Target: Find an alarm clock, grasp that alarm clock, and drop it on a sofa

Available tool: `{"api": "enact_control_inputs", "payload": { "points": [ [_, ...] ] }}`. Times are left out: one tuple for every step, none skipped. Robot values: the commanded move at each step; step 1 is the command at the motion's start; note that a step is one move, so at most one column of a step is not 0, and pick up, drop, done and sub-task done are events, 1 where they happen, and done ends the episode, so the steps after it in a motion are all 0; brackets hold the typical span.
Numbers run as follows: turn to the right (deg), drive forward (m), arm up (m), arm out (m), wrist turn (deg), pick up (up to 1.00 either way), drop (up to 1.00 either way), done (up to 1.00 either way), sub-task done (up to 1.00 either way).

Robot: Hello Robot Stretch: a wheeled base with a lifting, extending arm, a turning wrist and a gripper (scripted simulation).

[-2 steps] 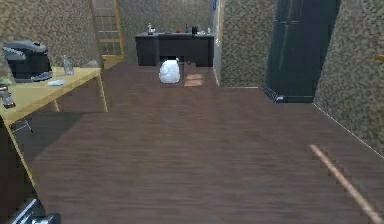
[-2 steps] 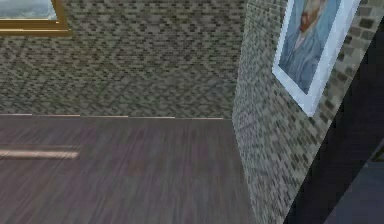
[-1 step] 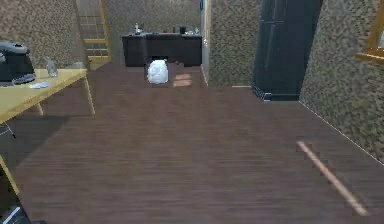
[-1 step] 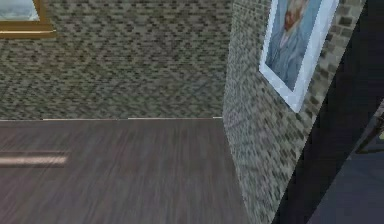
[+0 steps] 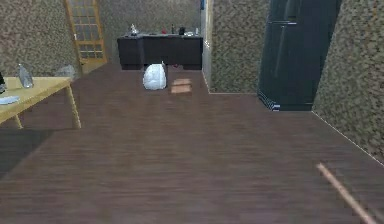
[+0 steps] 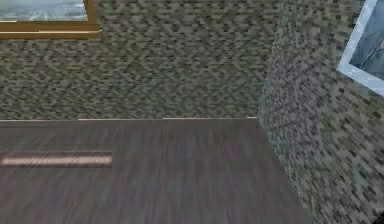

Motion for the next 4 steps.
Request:
{"api": "enact_control_inputs", "payload": {
  "points": [
    [-21.0, 0.0, 0.0, 0.0, 0.0, 0.0, 0.0, 0.0, 0.0],
    [0.0, 1.0, 0.0, 0.0, 0.0, 0.0, 0.0, 0.0, 0.0],
    [0.0, 1.0, 0.0, 0.0, 0.0, 0.0, 0.0, 0.0, 0.0],
    [-3.0, 0.0, 0.0, 0.0, 0.0, 0.0, 0.0, 0.0, 0.0]
  ]
}}
